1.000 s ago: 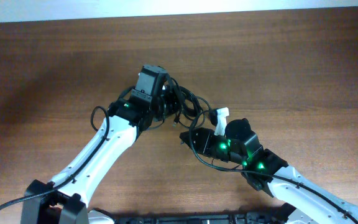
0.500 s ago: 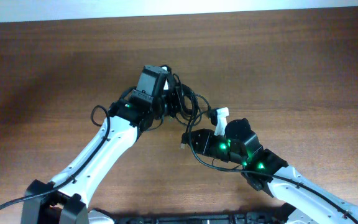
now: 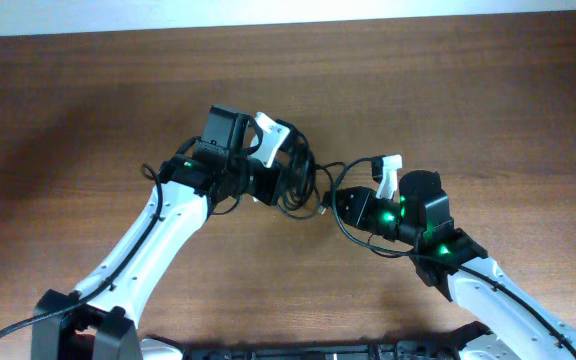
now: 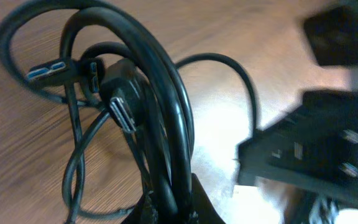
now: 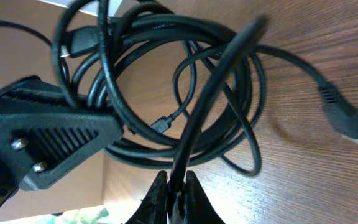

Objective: Untangle cables

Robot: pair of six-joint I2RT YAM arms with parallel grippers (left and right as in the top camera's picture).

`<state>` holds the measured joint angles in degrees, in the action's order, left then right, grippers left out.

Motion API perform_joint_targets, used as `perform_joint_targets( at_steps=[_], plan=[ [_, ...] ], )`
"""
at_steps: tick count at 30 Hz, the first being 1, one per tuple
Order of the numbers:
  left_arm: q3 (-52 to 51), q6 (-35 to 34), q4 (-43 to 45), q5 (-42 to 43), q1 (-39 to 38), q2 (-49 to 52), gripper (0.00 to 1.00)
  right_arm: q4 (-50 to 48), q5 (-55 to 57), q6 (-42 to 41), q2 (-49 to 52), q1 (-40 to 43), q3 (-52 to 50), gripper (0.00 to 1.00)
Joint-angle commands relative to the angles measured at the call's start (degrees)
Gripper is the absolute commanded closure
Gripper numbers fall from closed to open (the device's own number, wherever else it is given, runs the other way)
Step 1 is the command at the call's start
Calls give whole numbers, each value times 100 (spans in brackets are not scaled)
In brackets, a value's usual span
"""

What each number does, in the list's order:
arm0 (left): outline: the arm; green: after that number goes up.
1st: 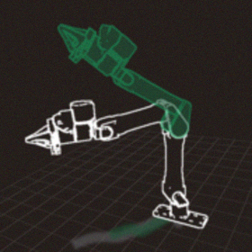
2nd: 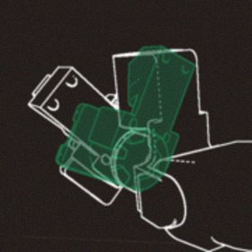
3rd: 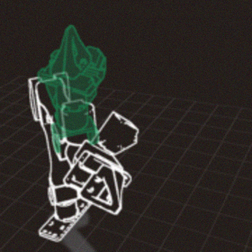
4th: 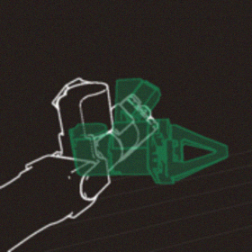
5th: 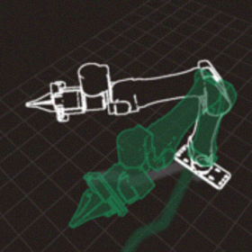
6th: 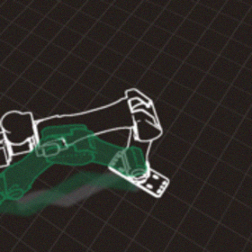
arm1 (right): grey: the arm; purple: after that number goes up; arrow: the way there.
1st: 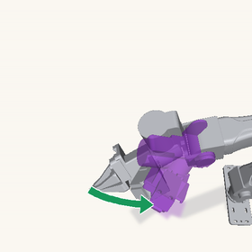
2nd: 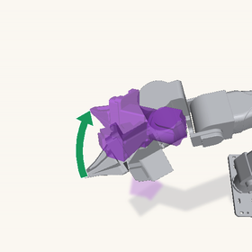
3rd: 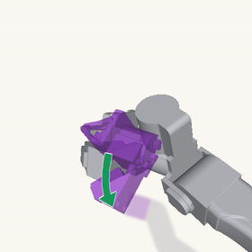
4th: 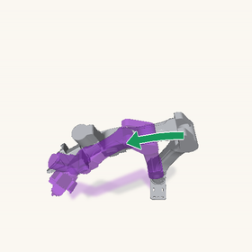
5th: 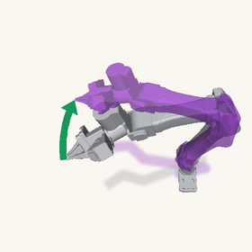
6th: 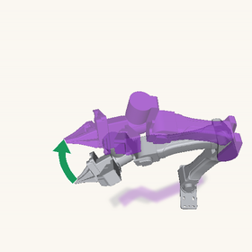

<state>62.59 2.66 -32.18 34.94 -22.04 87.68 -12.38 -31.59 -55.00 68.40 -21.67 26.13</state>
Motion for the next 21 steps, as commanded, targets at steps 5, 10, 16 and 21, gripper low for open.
perform_joint_targets(
  at_steps=[5,10,16,21],
  plan=[
    [90,1353,166,1917,-31,-157,100,-44,-417,317,-44,33,-7,96],
    [90,1421,81,2188,-31,-157,100,-50,-203,374,-44,197,-7,96],
    [90,1545,-116,2190,-31,-157,100,-48,-256,352,-44,765,-7,96],
    [90,1543,-114,2557,-79,-155,100,-212,-264,195,-44,793,-7,96]
  ],
)
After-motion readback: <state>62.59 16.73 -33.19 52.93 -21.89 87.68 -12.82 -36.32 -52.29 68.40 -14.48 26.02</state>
